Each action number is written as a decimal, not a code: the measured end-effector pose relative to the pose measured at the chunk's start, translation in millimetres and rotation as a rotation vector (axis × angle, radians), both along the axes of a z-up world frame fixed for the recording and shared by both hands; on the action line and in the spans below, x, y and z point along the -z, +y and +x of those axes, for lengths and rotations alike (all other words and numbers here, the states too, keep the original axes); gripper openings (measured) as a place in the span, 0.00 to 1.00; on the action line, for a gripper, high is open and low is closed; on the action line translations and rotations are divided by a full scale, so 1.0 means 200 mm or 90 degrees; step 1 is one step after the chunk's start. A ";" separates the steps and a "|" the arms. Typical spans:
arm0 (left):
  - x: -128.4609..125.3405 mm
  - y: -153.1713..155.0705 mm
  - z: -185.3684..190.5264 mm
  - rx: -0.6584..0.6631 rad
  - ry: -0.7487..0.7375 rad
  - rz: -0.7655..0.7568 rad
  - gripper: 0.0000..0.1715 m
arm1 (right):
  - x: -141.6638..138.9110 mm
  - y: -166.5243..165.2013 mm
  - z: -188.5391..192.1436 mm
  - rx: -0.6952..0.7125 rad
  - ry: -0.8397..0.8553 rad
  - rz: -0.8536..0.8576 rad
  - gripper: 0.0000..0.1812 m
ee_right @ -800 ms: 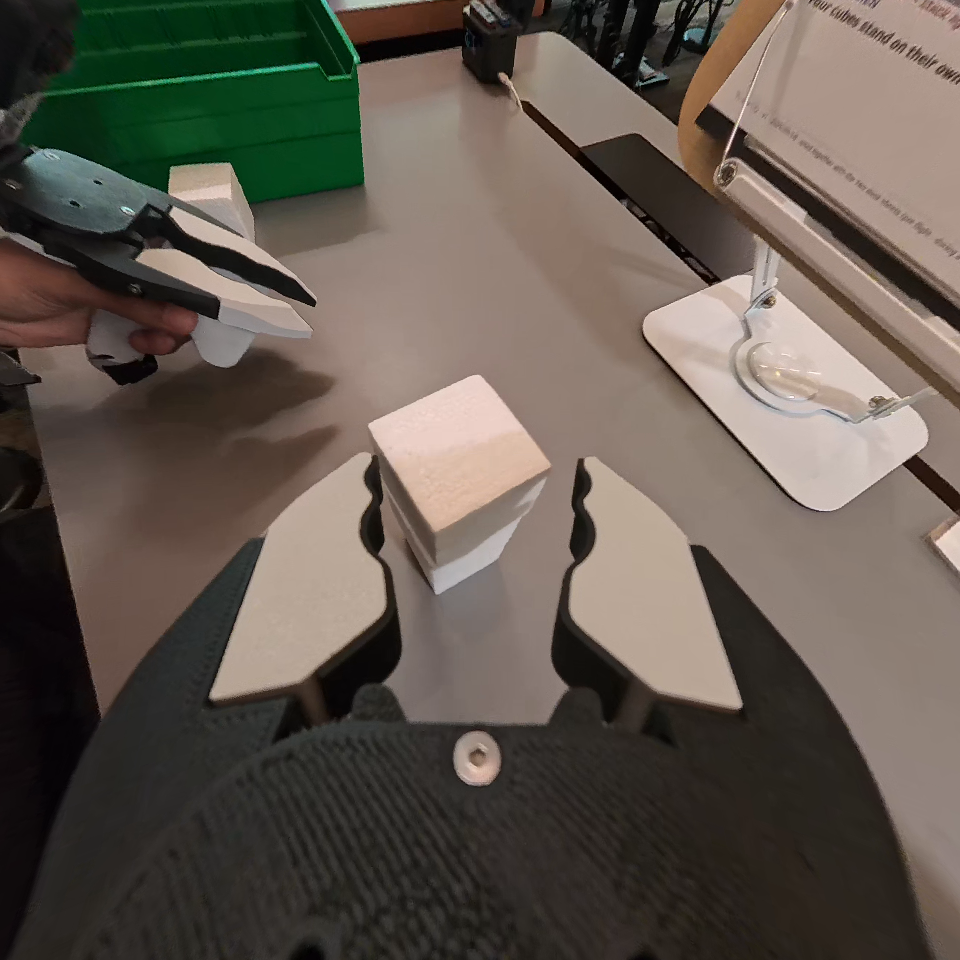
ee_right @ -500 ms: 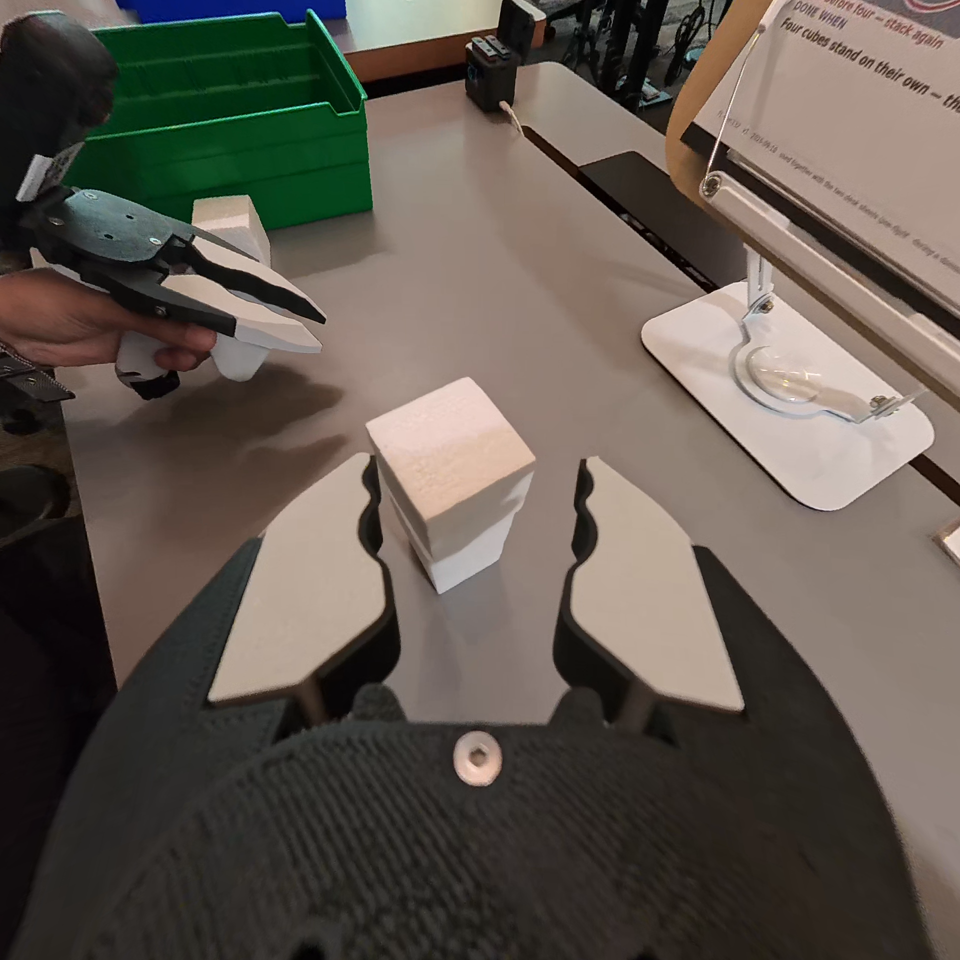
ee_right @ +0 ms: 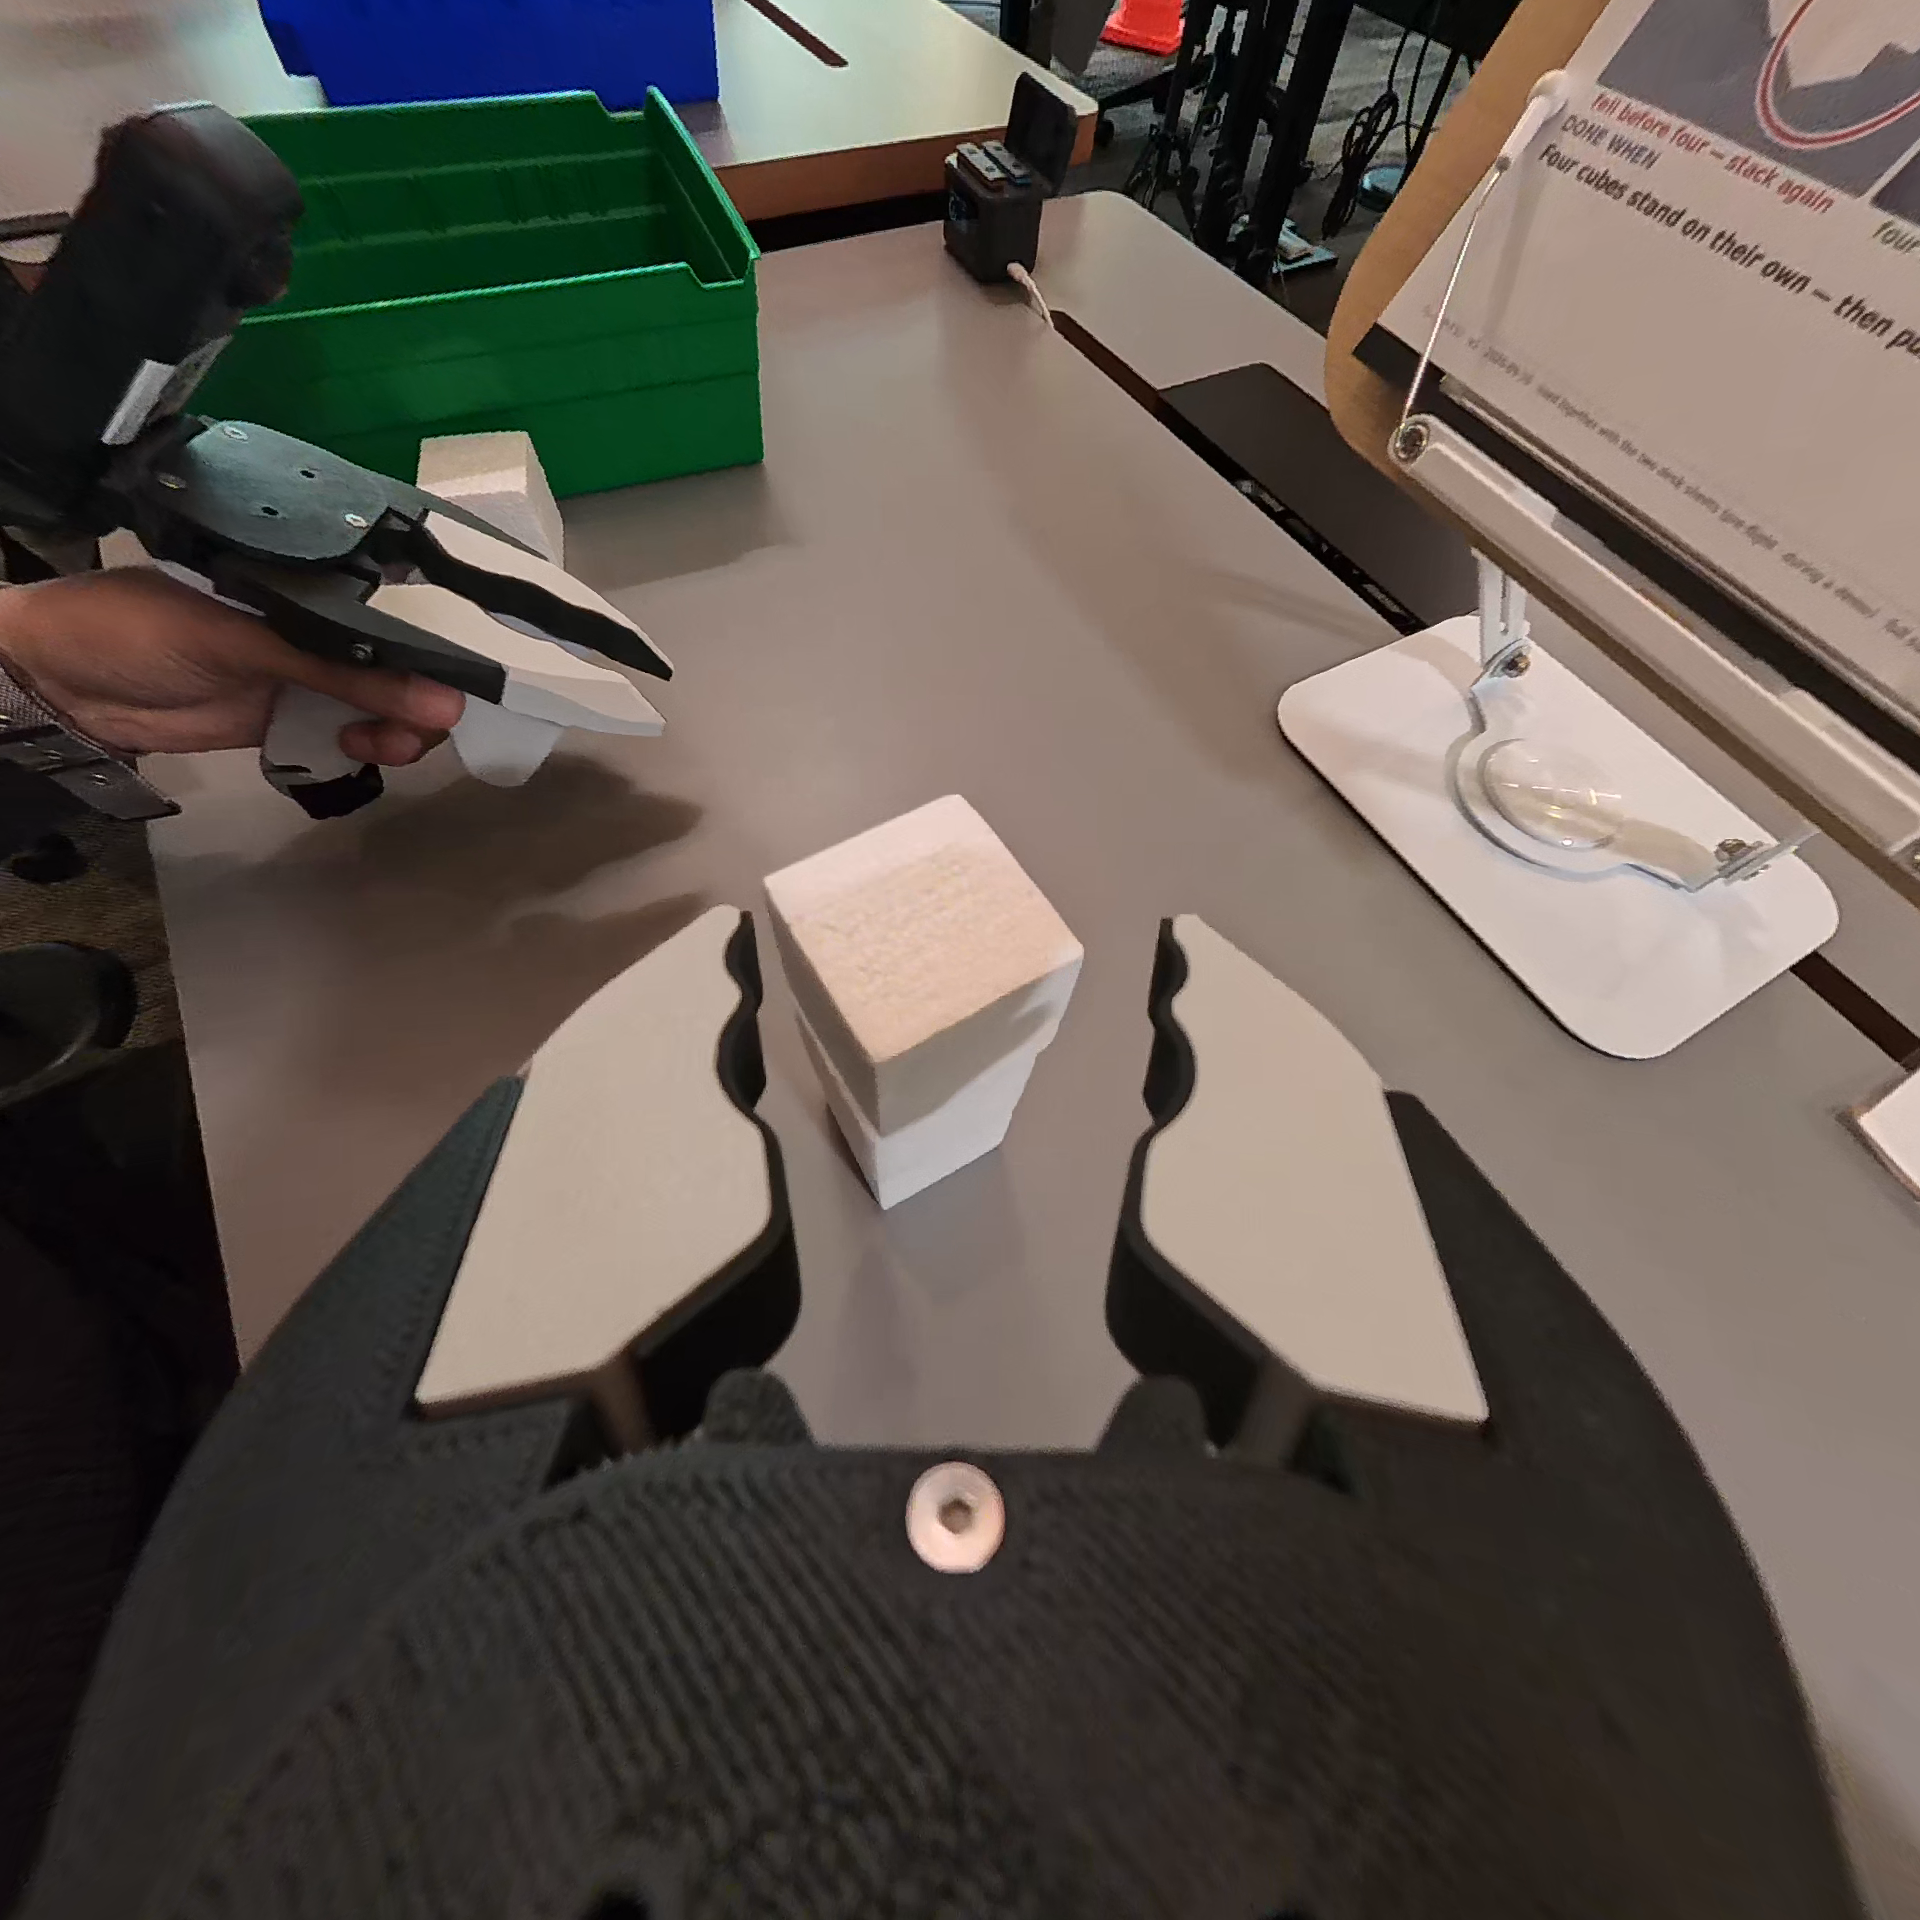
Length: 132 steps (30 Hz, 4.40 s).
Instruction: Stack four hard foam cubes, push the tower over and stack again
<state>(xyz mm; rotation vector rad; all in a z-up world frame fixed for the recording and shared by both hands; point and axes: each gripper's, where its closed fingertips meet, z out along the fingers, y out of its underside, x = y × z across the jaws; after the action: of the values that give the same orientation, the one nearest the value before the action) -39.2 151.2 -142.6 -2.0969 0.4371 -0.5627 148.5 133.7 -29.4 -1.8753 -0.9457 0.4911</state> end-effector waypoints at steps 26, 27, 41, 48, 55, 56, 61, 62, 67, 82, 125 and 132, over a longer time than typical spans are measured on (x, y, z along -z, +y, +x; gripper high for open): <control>-0.05 0.03 -0.07 -0.036 -0.061 -0.010 0.20 | -0.16 -0.28 -0.56 -0.107 0.064 0.083 0.41; -0.05 0.03 -0.08 -0.042 -0.065 -0.012 0.20 | -0.16 -0.32 -0.63 -0.117 0.071 0.085 0.41; -0.62 -0.05 -0.77 -0.174 -0.091 0.076 0.21 | 0.42 -0.14 -1.37 -0.097 0.016 -0.056 0.43; -0.56 -0.03 -0.97 -0.240 -0.093 0.075 0.21 | 0.65 0.05 -1.80 -0.056 -0.032 -0.103 0.42; -0.54 0.01 -1.02 -0.263 -0.114 0.085 0.20 | 0.55 -0.01 -1.69 -0.069 -0.005 -0.117 0.02; -0.53 0.01 -1.02 -0.265 -0.112 0.084 0.20 | 0.49 -0.04 -1.64 -0.076 0.012 -0.109 0.01; -0.49 0.05 -0.98 -0.284 -0.129 0.086 0.19 | 0.29 0.00 -1.41 -0.082 0.017 -0.015 0.23; -0.49 0.05 -0.95 -0.280 -0.129 0.086 0.19 | 0.29 0.02 -1.42 -0.091 0.026 -0.018 0.26; -0.53 0.02 -0.81 -0.219 -0.101 0.098 0.19 | 0.51 0.02 -1.66 -0.215 0.017 -0.112 0.40; -0.53 0.04 -1.06 -0.307 -0.072 0.148 0.17 | 0.36 -0.03 -1.56 -0.228 0.006 -0.014 0.31; 0.02 -0.14 0.19 0.061 -0.011 -0.018 0.22 | -0.07 0.02 0.01 -0.071 -0.049 -0.035 0.31; 0.00 -0.12 0.18 0.043 -0.097 -0.060 0.22 | -0.03 0.01 0.00 -0.081 -0.054 -0.049 0.32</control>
<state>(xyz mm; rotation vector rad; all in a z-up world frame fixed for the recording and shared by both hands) -3.0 127.4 -141.8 -2.1160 0.4016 -0.7898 148.3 136.1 -22.5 -1.9252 -1.1210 0.5332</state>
